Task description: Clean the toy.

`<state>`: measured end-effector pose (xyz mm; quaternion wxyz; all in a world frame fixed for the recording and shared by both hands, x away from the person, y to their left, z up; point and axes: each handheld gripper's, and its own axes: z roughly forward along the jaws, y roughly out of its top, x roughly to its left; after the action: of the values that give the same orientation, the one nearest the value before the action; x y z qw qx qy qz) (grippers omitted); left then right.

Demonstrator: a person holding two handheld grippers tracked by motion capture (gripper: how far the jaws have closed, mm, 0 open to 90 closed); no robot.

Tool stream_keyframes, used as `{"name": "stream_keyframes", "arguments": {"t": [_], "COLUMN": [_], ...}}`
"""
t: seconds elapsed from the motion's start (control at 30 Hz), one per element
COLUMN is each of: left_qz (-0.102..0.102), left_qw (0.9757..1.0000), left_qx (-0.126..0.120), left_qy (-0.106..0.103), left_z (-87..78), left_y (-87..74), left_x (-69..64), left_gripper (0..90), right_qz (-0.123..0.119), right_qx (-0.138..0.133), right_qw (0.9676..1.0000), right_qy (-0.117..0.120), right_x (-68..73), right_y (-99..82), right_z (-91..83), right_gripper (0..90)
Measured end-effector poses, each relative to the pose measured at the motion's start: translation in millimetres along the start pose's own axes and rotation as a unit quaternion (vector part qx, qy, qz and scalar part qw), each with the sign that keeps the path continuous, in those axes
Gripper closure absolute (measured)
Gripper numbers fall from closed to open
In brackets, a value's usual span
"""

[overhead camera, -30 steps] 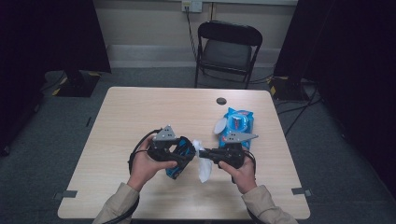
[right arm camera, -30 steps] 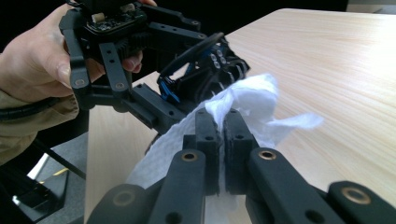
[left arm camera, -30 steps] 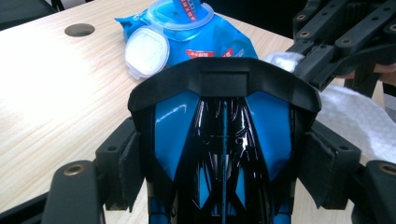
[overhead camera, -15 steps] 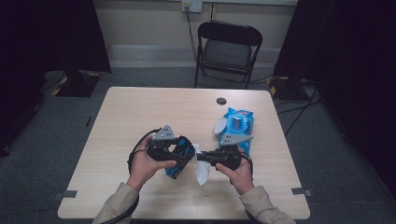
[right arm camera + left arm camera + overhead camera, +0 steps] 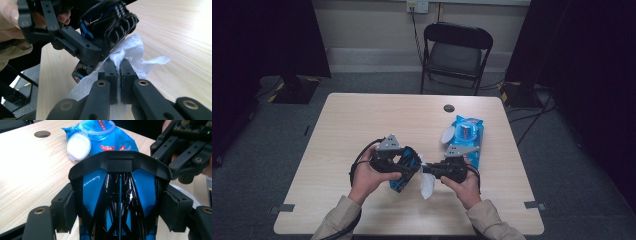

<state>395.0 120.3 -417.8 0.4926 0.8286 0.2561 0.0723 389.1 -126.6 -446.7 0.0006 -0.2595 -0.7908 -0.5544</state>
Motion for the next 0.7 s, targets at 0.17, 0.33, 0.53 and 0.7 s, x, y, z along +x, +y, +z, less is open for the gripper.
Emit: {"name": "stream_keyframes", "arguments": {"t": [0.17,0.33,0.53,0.7], "left_qz": [0.001,0.002,0.001,-0.004], "left_qw": [1.0,1.0,1.0,1.0], "left_qx": [0.003,0.006,0.003,0.001], "left_qy": [-0.001,0.002,0.006,0.009], "left_z": [1.0,0.9,-1.8,-3.9], "left_y": [0.8,-0.6,-0.2,-1.4], "left_x": [-1.8,-0.4,1.0,3.7], "left_gripper": [25.5,25.4,25.4,25.5], "right_qz": [-0.003,0.005,0.008,-0.002], "right_qx": [0.006,-0.001,0.001,0.025], "right_qw": [1.0,1.0,1.0,0.9994], "right_qy": [0.005,0.004,-0.002,-0.024], "right_x": [3.8,3.3,-2.5,-8.1], "right_y": [-3.2,-6.5,-8.7,-14.4], "right_z": [7.7,10.8,5.6,-3.9], "right_gripper": [87.2,87.2,87.0,86.2]}}
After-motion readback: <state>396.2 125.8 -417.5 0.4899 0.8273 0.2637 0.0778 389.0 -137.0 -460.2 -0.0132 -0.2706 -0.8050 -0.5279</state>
